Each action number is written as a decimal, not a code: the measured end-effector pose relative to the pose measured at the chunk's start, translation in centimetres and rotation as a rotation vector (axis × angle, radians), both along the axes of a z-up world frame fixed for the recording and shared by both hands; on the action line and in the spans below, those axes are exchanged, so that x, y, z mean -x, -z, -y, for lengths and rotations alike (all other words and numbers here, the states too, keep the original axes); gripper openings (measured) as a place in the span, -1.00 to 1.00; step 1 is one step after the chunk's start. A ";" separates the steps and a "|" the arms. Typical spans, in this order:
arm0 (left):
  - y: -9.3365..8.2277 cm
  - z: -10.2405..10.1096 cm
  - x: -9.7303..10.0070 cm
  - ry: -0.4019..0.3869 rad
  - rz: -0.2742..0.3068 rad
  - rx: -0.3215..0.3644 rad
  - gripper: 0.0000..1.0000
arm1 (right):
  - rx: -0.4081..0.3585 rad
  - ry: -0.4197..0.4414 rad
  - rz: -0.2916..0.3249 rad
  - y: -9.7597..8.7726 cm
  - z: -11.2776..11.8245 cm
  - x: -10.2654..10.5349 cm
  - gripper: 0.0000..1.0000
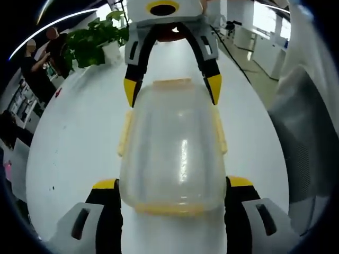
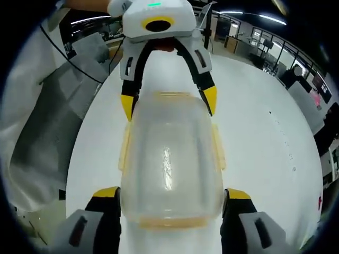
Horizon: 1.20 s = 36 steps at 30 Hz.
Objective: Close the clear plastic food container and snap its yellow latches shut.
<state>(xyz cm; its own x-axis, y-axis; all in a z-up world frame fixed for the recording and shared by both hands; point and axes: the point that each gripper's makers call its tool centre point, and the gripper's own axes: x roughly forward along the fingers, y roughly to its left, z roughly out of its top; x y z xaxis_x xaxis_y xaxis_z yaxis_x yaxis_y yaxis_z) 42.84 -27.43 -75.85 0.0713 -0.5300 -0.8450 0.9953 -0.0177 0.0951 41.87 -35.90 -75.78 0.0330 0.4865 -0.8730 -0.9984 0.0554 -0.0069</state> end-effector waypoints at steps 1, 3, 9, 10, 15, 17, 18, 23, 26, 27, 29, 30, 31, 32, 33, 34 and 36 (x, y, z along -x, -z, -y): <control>0.0 -0.4 0.0 0.001 0.002 -0.002 0.54 | -0.001 0.000 0.000 0.0 -0.4 0.0 0.54; 0.0 -1.0 0.0 0.002 0.003 -0.001 0.54 | -0.001 0.000 0.000 0.0 -1.0 0.0 0.54; -0.1 -3.2 0.0 -0.005 0.005 -0.003 0.54 | 0.000 -0.007 0.000 0.0 -3.2 0.0 0.54; 0.0 -3.7 0.0 -0.008 0.005 -0.004 0.54 | 0.003 -0.011 0.001 0.0 -3.7 0.0 0.54; 0.0 -6.1 0.1 -0.029 0.004 -0.001 0.54 | 0.012 -0.032 0.001 0.1 -6.0 -0.1 0.54; 0.0 -7.2 0.2 -0.035 0.005 -0.002 0.54 | 0.016 -0.039 0.001 0.1 -7.1 0.0 0.55; 0.0 -7.7 0.2 -0.039 0.005 -0.002 0.54 | 0.017 -0.044 0.001 0.1 -7.8 0.0 0.55; 0.0 -10.6 0.5 -0.046 0.005 -0.008 0.54 | 0.018 -0.052 0.001 0.0 -10.5 0.2 0.55; 0.0 -12.4 0.5 -0.046 0.004 -0.015 0.54 | 0.020 -0.054 0.001 0.1 -12.2 0.2 0.55; 0.0 -13.1 0.5 -0.047 0.005 -0.017 0.54 | 0.020 -0.055 0.002 0.1 -13.0 0.3 0.55; 0.0 -14.0 0.5 -0.048 0.005 -0.019 0.54 | 0.022 -0.055 0.002 0.1 -14.1 0.2 0.55; 0.0 -14.7 0.5 -0.048 0.005 -0.020 0.54 | 0.023 -0.055 0.002 0.1 -14.5 0.2 0.55; 0.1 -15.1 0.5 -0.047 0.006 -0.022 0.54 | 0.024 -0.054 0.002 0.1 -14.9 0.2 0.55; 0.1 -15.7 0.5 -0.046 0.006 -0.023 0.54 | 0.026 -0.054 0.002 0.2 -15.5 0.2 0.55; 0.1 -16.1 0.5 -0.045 0.007 -0.024 0.54 | 0.027 -0.053 0.001 0.1 -15.9 0.2 0.55; 0.1 -16.6 0.5 -0.045 0.006 -0.025 0.54 | 0.028 -0.052 0.002 0.2 -16.4 0.2 0.55; 0.1 -17.2 0.5 -0.043 0.007 -0.026 0.54 | 0.029 -0.049 0.003 0.2 -17.1 0.2 0.55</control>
